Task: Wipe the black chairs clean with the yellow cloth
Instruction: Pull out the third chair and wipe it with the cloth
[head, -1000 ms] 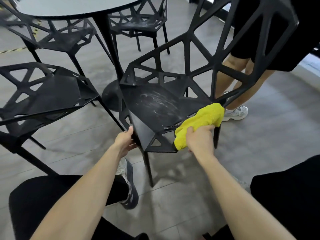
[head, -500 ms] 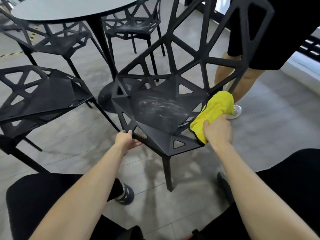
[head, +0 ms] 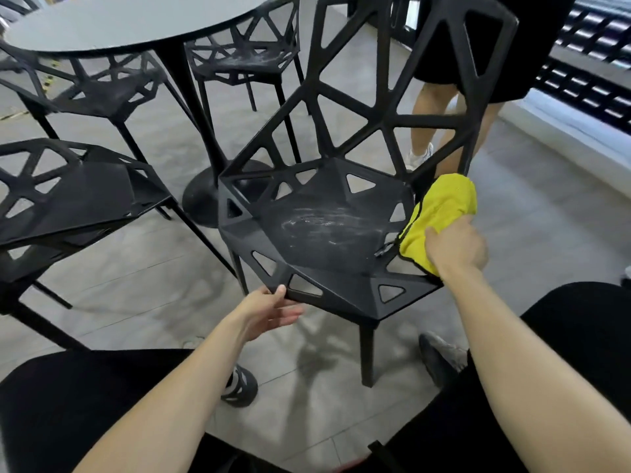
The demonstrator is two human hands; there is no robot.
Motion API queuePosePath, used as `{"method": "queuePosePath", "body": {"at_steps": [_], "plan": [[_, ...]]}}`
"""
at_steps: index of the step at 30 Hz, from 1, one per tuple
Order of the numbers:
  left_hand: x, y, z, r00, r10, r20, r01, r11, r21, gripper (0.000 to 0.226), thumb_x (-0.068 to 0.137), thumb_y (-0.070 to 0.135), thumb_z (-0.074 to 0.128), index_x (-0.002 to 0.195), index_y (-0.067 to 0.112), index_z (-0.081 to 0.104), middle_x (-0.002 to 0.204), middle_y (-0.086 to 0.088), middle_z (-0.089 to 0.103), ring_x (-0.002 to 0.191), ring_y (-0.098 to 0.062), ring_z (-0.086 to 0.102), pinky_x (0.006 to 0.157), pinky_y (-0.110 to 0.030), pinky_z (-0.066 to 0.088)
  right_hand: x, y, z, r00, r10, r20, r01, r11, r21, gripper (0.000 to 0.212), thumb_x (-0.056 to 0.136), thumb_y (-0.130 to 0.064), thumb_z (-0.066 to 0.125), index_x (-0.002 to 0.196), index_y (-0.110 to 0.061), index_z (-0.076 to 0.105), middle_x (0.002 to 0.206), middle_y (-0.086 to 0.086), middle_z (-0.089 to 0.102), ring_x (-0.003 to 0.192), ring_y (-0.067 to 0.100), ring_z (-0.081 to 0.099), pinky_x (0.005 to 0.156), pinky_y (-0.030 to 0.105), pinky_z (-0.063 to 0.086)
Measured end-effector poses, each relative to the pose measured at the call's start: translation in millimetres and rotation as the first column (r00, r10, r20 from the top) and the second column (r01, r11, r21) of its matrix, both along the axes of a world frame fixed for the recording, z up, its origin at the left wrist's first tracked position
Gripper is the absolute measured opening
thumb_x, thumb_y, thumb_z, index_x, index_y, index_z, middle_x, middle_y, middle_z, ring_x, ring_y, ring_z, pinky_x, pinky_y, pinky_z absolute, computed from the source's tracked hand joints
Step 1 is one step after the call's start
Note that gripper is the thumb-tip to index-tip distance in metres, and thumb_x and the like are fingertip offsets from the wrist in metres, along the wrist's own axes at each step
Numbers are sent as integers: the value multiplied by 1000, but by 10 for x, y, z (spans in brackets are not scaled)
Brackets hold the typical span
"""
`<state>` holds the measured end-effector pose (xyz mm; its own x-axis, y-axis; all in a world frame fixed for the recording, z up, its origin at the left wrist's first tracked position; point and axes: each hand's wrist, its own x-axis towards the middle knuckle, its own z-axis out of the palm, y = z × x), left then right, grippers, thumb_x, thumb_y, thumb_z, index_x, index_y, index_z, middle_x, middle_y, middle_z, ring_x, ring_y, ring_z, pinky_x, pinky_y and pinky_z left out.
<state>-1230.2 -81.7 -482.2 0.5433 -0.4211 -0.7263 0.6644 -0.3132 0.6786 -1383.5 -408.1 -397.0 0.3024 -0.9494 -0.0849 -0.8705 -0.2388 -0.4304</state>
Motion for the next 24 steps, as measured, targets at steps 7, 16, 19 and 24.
{"method": "queuePosePath", "body": {"at_steps": [7,16,19,24], "plan": [[605,218,440,819,-480,314,291,820,494,52,97,58,74,97,5,72,78,-9,78,69,-25,76,61,-33,60,-36,-314,-61,1000,-14,-12,13,996,-92,66,98,-57,68,133,-4,52,125,28,67,116,50,65,92,52,53],[1485,-384,397,162,-737,656,-164,636,754,66,98,60,63,146,16,54,140,-18,54,133,-41,49,113,-54,45,417,-448,-150,997,76,9,-74,988,-132,57,98,-56,69,119,-5,55,112,27,70,106,49,67,82,49,53],[1716,-476,222,176,-859,480,-149,459,876,86,101,75,36,152,7,49,150,-20,57,142,-42,47,124,-55,33,581,-548,-187,996,93,14,-90,985,-148,56,97,-56,69,119,-7,56,112,25,71,105,48,67,81,48,53],[2043,-549,149,152,-914,376,-154,354,922,103,98,85,18,165,7,33,145,-24,63,143,-38,52,133,-51,15,783,-712,-265,992,125,5,-122,977,-177,55,97,-58,68,120,-10,58,109,22,71,102,46,68,77,45,50]]}}
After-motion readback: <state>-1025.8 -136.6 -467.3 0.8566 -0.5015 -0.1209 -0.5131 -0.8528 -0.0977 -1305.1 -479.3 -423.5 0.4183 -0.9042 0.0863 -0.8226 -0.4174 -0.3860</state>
